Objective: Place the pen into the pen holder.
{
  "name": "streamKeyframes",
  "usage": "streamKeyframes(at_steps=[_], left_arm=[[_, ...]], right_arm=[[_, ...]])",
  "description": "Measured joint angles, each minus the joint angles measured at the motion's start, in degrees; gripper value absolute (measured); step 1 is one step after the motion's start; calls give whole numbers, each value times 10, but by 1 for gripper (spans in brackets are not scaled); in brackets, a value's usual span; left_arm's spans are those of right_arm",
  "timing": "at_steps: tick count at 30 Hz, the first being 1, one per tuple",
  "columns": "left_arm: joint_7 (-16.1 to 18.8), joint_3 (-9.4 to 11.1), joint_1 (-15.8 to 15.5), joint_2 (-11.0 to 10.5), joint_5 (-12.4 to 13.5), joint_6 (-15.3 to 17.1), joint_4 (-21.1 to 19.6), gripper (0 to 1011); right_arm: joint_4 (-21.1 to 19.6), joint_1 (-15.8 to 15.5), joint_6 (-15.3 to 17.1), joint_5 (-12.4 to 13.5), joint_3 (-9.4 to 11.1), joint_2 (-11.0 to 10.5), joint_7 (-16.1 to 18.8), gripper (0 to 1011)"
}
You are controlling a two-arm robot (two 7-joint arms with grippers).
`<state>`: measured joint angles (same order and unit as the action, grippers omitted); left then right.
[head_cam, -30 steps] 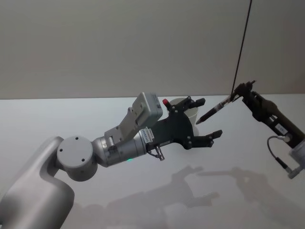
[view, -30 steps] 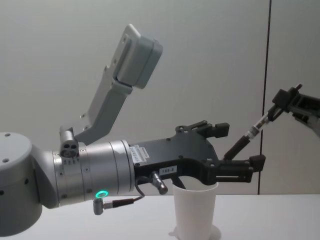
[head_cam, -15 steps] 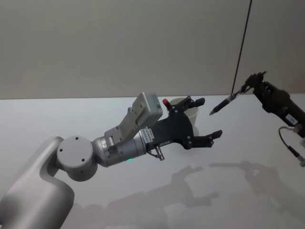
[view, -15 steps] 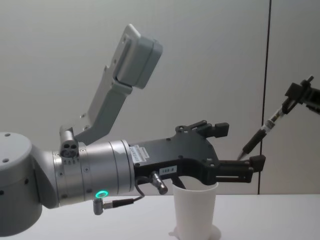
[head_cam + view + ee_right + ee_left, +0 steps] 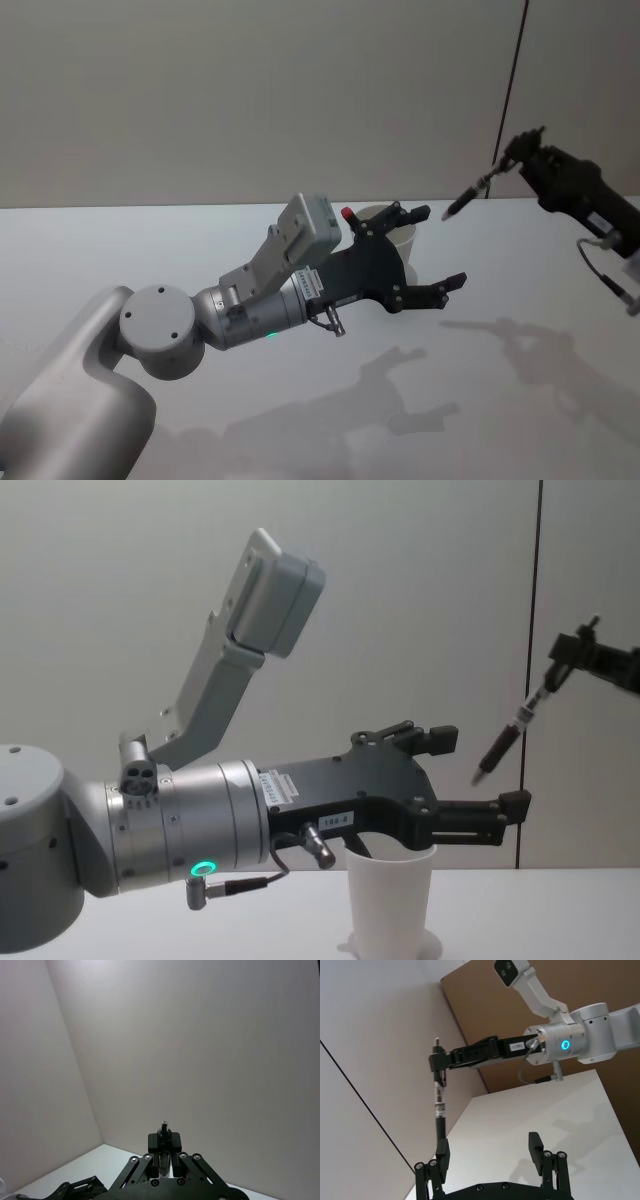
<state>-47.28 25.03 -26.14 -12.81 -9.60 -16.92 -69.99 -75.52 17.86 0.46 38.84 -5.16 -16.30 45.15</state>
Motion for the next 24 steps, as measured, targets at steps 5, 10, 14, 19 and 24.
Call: streamKeyframes(at_steps=[5,10,14,19,24], left_arm=[[0,0,0,0,0,0,0,1004],[0,0,0,0,0,0,0,1004],[0,0,0,0,0,0,0,1004],[0,0,0,0,0,0,0,1004],[0,0,0,0,0,0,0,1004]], right_arm=[[21,28,-4,-30,-11,7,1,123],[43,53,-8,-55,-20,14,4,123],[70,78,-12,-78,-29,22,6,123],[101,102,-14,-98,-38,30,9,123],[133,125,-15,-109,-45,36,17,123]])
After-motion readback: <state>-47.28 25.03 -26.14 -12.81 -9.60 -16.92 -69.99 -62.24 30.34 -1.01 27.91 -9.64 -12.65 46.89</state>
